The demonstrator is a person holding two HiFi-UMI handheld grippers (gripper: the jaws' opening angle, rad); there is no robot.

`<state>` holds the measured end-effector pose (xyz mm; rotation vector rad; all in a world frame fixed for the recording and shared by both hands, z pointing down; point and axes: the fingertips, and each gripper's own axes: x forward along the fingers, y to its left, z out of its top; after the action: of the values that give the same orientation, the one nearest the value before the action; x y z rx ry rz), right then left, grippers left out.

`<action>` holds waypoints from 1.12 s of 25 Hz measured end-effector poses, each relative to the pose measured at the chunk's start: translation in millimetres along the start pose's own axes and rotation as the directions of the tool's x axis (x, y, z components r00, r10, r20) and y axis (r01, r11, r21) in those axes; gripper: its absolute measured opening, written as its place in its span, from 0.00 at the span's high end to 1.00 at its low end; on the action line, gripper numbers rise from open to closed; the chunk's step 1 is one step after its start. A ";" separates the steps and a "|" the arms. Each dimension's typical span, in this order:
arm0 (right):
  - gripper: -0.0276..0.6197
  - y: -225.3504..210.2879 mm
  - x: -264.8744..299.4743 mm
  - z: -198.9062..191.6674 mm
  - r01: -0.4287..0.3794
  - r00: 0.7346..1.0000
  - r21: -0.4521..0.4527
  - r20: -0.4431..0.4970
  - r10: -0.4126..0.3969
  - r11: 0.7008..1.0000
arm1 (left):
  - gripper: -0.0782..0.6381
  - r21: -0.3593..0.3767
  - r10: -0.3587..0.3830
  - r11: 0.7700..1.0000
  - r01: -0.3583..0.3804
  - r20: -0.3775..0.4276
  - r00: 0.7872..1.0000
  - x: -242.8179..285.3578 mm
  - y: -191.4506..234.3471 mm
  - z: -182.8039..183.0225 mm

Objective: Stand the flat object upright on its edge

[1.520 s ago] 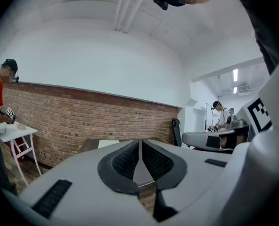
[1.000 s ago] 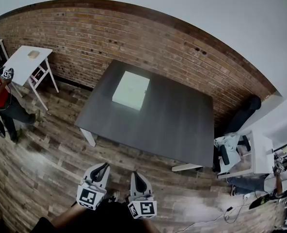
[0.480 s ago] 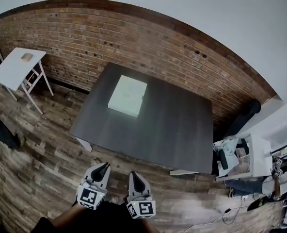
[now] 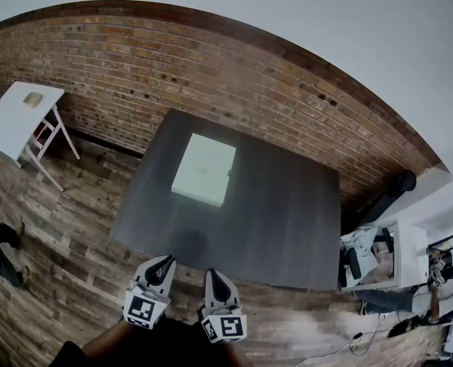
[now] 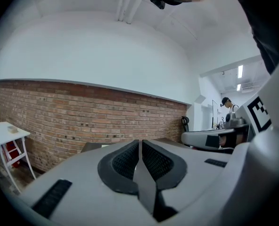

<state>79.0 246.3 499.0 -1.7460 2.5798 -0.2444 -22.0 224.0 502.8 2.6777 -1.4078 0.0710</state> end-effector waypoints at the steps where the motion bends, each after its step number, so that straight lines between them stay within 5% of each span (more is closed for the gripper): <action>1: 0.92 -0.9 10.7 2.1 0.003 1.000 -0.004 -0.002 -0.003 1.000 | 0.82 0.000 -0.008 1.000 0.008 -0.007 1.000 7.2 7.5 0.6; 15: 0.92 -11.6 133.2 8.0 0.090 0.996 -0.010 -0.017 -0.090 0.996 | 0.82 -0.020 -0.104 0.994 0.103 -0.061 0.993 87.5 110.2 4.5; 28: 0.92 -60.5 194.1 -7.5 0.170 0.983 -0.030 -0.063 -0.172 0.985 | 0.82 -0.003 -0.084 0.996 0.084 -0.087 0.993 151.0 158.1 -6.8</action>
<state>61.1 45.8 529.0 -2.0036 2.4869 -0.2778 -66.4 12.6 536.6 2.6950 -1.2694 0.1783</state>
